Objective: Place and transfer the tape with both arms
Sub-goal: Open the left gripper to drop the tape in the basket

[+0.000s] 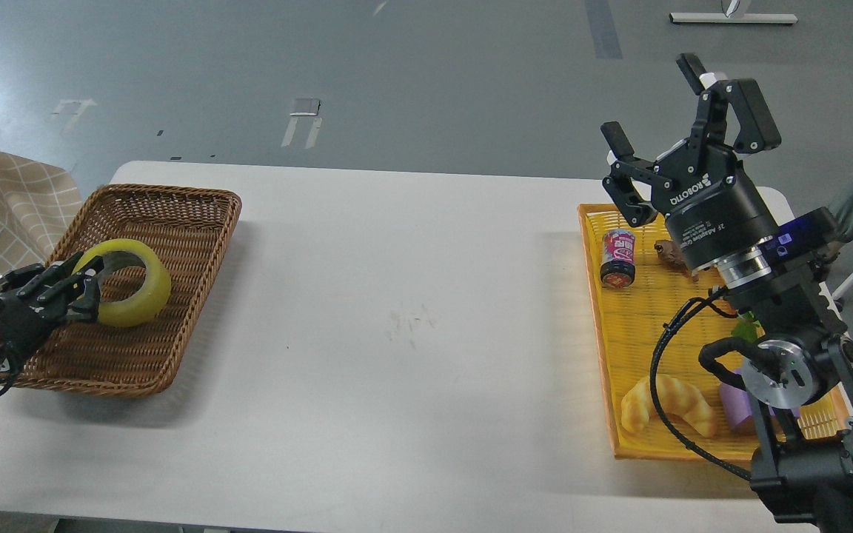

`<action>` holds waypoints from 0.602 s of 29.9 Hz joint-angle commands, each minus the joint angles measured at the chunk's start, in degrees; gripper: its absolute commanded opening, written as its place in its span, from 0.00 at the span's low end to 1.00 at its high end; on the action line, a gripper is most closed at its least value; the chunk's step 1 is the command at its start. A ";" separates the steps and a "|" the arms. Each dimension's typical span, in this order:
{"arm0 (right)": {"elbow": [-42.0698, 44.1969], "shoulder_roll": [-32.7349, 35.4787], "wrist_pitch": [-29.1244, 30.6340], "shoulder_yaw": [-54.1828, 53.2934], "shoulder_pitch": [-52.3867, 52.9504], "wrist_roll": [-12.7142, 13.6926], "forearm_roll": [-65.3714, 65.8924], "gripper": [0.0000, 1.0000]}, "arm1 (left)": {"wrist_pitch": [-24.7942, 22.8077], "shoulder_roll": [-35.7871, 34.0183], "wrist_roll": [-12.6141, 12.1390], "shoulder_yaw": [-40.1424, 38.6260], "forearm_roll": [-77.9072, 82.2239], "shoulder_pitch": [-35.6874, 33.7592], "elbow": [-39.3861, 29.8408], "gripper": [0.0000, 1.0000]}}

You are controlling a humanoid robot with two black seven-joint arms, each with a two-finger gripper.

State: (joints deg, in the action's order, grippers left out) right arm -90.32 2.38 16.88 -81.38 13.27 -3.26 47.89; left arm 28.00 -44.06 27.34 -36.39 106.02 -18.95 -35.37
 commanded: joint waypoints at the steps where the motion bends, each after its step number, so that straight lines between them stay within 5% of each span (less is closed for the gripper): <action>1: 0.05 -0.01 0.00 0.00 -0.44 0.00 0.01 1.00 | 0.00 0.30 0.66 0.00 -1.86 0.05 0.22 0.12; 5: 0.05 -0.18 0.00 0.08 -0.52 0.00 0.01 1.00 | 0.00 -0.06 0.66 0.00 -3.89 0.05 0.48 0.18; 7: 0.14 -0.62 0.09 0.08 -0.52 0.00 0.01 1.00 | 0.00 -0.23 0.66 0.00 -4.42 0.05 0.66 0.32; 10: 0.23 -1.06 0.00 0.17 -0.52 0.00 0.10 1.00 | 0.00 -0.41 0.66 0.00 -4.59 0.05 0.66 0.76; 11: 0.23 -1.32 0.00 0.26 -0.61 0.00 0.10 1.00 | 0.00 -0.41 0.66 0.00 -4.51 0.32 0.66 0.98; 18: 0.49 -1.50 0.00 0.79 -1.23 0.00 0.63 1.00 | 0.00 -0.14 0.66 0.00 -4.59 0.23 0.66 0.98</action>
State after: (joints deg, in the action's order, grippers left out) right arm -89.93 0.90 16.87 -80.66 12.19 -3.26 48.36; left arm 28.01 -44.37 28.00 -36.35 101.48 -18.65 -34.71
